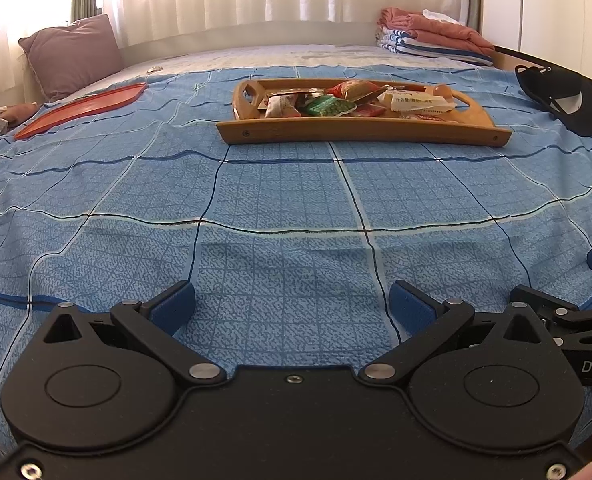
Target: Organize snacks
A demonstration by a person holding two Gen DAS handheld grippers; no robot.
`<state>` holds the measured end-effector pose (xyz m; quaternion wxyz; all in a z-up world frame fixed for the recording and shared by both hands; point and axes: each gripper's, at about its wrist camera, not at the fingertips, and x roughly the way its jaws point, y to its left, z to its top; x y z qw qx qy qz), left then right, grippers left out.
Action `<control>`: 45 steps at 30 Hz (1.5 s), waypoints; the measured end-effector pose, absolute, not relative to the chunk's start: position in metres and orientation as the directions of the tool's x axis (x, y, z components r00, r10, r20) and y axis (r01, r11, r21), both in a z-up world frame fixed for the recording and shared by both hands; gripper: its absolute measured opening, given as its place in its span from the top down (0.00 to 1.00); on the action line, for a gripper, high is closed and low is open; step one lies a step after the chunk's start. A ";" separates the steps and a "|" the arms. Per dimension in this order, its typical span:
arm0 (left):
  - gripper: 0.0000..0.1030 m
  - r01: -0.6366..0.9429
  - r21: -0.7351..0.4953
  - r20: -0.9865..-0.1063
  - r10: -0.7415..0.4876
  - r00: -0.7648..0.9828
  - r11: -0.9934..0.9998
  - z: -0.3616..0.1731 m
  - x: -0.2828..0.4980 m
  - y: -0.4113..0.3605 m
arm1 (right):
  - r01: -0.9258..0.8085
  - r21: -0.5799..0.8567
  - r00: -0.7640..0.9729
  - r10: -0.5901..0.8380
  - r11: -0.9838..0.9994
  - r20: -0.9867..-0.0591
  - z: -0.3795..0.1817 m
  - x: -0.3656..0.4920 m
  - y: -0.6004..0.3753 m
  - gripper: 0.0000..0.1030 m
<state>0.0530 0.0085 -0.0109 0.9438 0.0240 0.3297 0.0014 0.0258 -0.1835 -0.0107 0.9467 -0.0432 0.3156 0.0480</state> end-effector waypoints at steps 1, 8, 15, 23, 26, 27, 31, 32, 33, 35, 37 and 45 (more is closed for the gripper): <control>0.00 0.015 0.045 -0.623 0.017 0.782 0.999 -0.011 0.053 0.009 | -0.118 -0.052 0.796 0.063 0.992 -0.602 -0.010 0.026 -0.183 0.00; 0.00 0.021 0.039 -0.628 0.008 0.778 0.999 -0.011 0.055 0.010 | -0.118 -0.052 0.796 0.064 0.992 -0.602 -0.010 0.026 -0.183 0.00; 0.00 0.021 0.039 -0.628 0.008 0.778 0.999 -0.011 0.055 0.010 | -0.118 -0.050 0.795 0.064 0.992 -0.604 -0.011 0.026 -0.183 0.00; 0.00 0.021 0.039 -0.628 0.009 0.778 0.999 -0.011 0.055 0.010 | -0.118 -0.052 0.796 0.063 0.992 -0.602 -0.012 0.026 -0.183 0.00; 0.00 0.021 0.039 -0.628 0.009 0.778 0.999 -0.011 0.055 0.010 | -0.117 -0.051 0.796 0.063 0.992 -0.603 -0.012 0.026 -0.183 0.00; 0.00 0.021 0.039 -0.628 0.009 0.779 0.999 -0.011 0.055 0.010 | -0.117 -0.051 0.796 0.063 0.992 -0.603 -0.012 0.026 -0.183 0.00; 0.00 0.021 0.040 -0.628 0.009 0.779 0.999 -0.011 0.055 0.010 | -0.118 -0.051 0.795 0.063 0.992 -0.603 -0.011 0.026 -0.183 0.00; 0.00 0.022 0.040 -0.628 0.008 0.778 0.999 -0.011 0.055 0.010 | -0.117 -0.051 0.795 0.063 0.992 -0.603 -0.012 0.026 -0.183 0.00; 0.00 0.021 0.039 -0.628 0.008 0.778 0.999 -0.011 0.055 0.010 | -0.117 -0.051 0.796 0.063 0.992 -0.603 -0.012 0.026 -0.183 0.00; 0.00 0.021 0.039 -0.628 0.008 0.778 0.999 -0.011 0.055 0.010 | -0.117 -0.052 0.796 0.063 0.992 -0.602 -0.011 0.026 -0.183 0.00; 0.00 0.021 0.040 -0.627 0.009 0.779 0.999 -0.011 0.055 0.010 | -0.118 -0.051 0.796 0.063 0.992 -0.603 -0.011 0.026 -0.183 0.00; 0.00 0.021 0.040 -0.627 0.009 0.779 0.999 -0.011 0.055 0.010 | -0.117 -0.051 0.796 0.063 0.992 -0.603 -0.012 0.026 -0.183 0.00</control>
